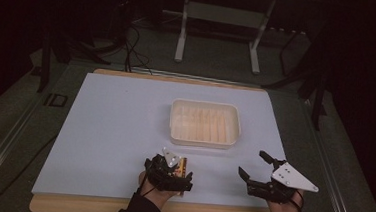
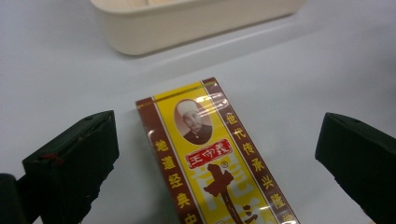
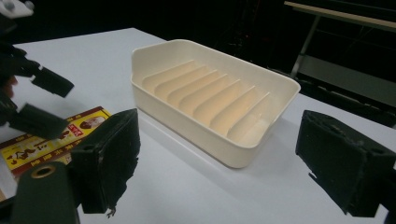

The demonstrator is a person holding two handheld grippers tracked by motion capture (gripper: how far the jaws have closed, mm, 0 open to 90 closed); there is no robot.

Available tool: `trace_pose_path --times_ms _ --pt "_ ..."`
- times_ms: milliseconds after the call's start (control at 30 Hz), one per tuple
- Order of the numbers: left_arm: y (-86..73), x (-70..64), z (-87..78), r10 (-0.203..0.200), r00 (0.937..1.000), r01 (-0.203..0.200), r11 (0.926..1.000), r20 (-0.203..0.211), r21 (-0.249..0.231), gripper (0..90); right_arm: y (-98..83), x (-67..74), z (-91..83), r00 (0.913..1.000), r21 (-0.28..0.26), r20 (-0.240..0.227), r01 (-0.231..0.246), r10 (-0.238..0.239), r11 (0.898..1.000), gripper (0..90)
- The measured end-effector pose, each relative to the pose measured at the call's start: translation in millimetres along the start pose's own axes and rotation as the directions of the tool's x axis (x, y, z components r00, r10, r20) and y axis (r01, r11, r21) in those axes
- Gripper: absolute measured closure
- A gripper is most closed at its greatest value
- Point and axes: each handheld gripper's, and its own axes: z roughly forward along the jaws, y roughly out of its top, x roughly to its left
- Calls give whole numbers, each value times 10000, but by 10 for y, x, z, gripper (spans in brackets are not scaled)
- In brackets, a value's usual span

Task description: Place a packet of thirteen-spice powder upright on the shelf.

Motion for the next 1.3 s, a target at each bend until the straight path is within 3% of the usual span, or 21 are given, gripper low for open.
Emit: trace_pose_path --times_ms 200,333,567,700,900,1033,1300 --pt "-63 -23 143 -248 9993 257 9991 -271 334 5 0 5 -1 10000 9 -12 36 -36 10000 135" --pt "-80 -11 213 -679 9973 692 9963 -265 505 5 -1 5 4 10000 24 -19 37 -37 10000 135" --pt "-110 -12 275 -727 9963 757 9948 -459 674 64 -1 4 -1 10000 14 -17 44 -44 10000 135" --pt "-149 -44 293 -392 9965 444 9966 -741 700 72 -2 3 1 10000 41 -8 70 -70 10000 135" --pt "-153 -74 262 -276 9956 336 9972 -898 661 189 -1 8 1 9999 42 17 131 -131 9999 135" --pt "-137 -34 238 -243 9971 291 9974 -724 657 308 -3 10 5 9998 73 13 173 -173 9998 136" --pt "-81 23 205 420 9985 -391 9959 -341 819 328 -2 7 0 9999 70 -4 128 -128 9999 136"
